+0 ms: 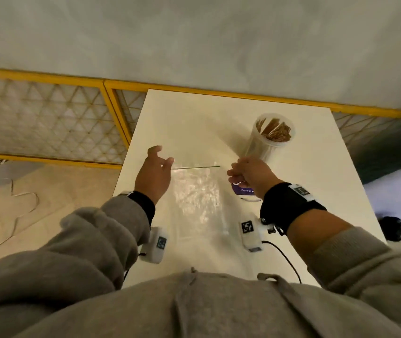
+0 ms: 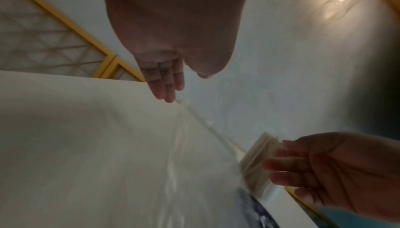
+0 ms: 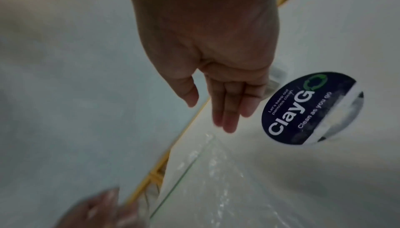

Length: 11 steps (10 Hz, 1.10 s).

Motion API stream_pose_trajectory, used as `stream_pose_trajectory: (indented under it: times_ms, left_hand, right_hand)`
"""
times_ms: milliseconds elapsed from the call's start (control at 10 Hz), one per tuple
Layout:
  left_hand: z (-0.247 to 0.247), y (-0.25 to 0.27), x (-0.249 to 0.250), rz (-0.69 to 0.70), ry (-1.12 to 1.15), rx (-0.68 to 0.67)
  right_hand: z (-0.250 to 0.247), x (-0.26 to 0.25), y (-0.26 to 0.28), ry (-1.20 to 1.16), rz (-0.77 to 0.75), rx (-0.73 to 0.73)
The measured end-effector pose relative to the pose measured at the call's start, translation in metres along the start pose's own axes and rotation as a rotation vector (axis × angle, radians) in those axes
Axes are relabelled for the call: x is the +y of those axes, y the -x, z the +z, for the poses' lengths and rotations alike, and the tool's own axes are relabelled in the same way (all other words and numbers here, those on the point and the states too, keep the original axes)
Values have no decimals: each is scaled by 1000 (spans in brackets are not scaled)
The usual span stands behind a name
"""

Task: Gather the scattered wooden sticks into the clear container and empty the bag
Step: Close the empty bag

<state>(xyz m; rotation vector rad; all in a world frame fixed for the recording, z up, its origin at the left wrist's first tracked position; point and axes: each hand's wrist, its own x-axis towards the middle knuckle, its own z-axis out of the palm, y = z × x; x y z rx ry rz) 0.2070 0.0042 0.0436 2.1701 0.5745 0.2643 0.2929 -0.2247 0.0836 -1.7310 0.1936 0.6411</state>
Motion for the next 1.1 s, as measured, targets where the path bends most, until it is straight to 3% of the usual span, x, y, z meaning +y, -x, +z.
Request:
stream_pose_trajectory:
  times_ms: [100, 200, 300, 500, 600, 700, 900, 1100]
  left_hand:
    - [1, 22, -33, 263, -156, -37]
    - [8, 72, -54, 574, -455, -304]
    - [19, 106, -67, 713, -660, -474]
    - [11, 51, -81, 357, -799, -436]
    - [1, 3, -87, 165, -857, -472]
    - [-6, -38, -96, 66, -899, -439]
    - [-5, -65, -112, -35, -863, -416]
    - [-2, -56, -108, -55, -794, -366]
  right_hand:
    - [13, 33, -3, 567, -217, 17]
    - [21, 74, 14, 1083, -587, -211]
    - [23, 107, 13, 1467, -732, -382]
    - [61, 89, -28, 1468, -650, -395]
    - [87, 63, -56, 1476, -594, -282]
    - [108, 45, -77, 1498, -566, -242]
    - [131, 42, -110, 1516, -457, -254]
    - [125, 37, -107, 1318, -440, -251]
